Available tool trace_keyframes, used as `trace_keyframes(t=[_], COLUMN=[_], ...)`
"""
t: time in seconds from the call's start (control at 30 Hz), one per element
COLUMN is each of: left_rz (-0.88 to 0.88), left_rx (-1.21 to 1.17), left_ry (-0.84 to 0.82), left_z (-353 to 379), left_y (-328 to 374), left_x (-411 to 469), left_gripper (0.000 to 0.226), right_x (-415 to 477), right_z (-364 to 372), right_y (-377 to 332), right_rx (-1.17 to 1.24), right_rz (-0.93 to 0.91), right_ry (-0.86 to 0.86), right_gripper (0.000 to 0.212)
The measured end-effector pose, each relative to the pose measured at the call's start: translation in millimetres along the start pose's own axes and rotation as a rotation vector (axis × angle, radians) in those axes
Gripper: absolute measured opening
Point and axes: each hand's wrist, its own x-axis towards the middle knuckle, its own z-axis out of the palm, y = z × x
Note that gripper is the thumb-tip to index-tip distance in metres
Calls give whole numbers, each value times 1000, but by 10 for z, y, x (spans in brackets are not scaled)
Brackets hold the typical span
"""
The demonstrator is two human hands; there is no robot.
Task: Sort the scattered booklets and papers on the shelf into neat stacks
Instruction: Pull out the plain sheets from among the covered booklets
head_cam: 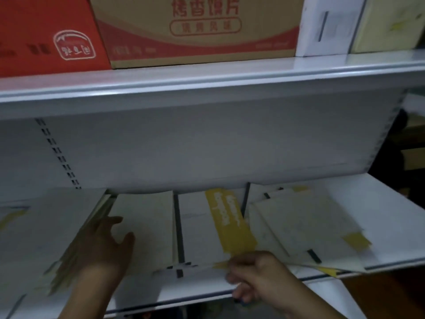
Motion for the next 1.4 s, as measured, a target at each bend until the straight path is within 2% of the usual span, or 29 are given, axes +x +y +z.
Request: trace_keyframes(t=[0.17, 0.33, 0.47, 0.6, 0.67, 0.77, 0.8, 0.87, 0.93, 1.0, 1.03, 1.1, 1.17, 1.23, 1.27, 1.33, 1.4], left_rz=[275, 503, 540, 592, 547, 304, 223, 121, 9, -86, -129, -205, -287, -354, -374, -360, -281], left_rx=[-242, -243, -28, 246, 261, -119, -261, -432, -612, -757, -803, -836, -803, -744, -689, -449, -99], left_ry=[-212, -516, -736, -628, -657, -964, -1013, -946, -815, -675, -605, -432, -240, -95, -55, -38, -70], left_z=[343, 1032, 1528, 1619, 1568, 1428, 1360, 1232, 1070, 874, 752, 497, 242, 33, -34, -81, -66], left_y=[778, 1694, 2034, 2099, 2116, 2102, 2070, 1955, 1799, 1574, 1441, 1080, 676, 289, 125, -101, -231], left_x=[-221, -531, -592, -542, -487, -420, -424, -420, -431, -385, -347, -217, -84, 13, 46, 65, 21], left_gripper=[28, 46, 68, 88, 81, 40, 25, 13, 15, 24, 26, 26, 29, 39, 42, 44, 51], right_x=[-48, -190, -263, -270, -252, -175, -139, -48, 31, 47, 26, -26, -163, -280, -271, -136, 64], right_z=[-727, -1332, -1677, -1809, -1831, -1899, -1929, -1970, -2012, -2085, -2122, -2221, -2206, -2092, -1976, -1626, -1177], right_y=[82, 362, 436, 494, 476, 427, 411, 370, 305, 209, 140, -23, -229, -398, -454, -510, -521], right_rx=[-358, -480, -534, -517, -556, -646, -686, -827, -895, -858, -862, -805, -511, -221, -132, -63, -130], right_rz=[-203, -176, -130, -115, -85, -30, -20, -23, 40, 133, 150, 112, 42, -29, -63, -98, -111], right_ry=[455, 766, 868, 829, 820, 828, 850, 866, 800, 688, 628, 539, 444, 335, 308, 264, 241], right_gripper=[9, 14, 36, 49, 51, 56, 63, 82, 89, 76, 63, 41, 33, 59, 64, 39, 14])
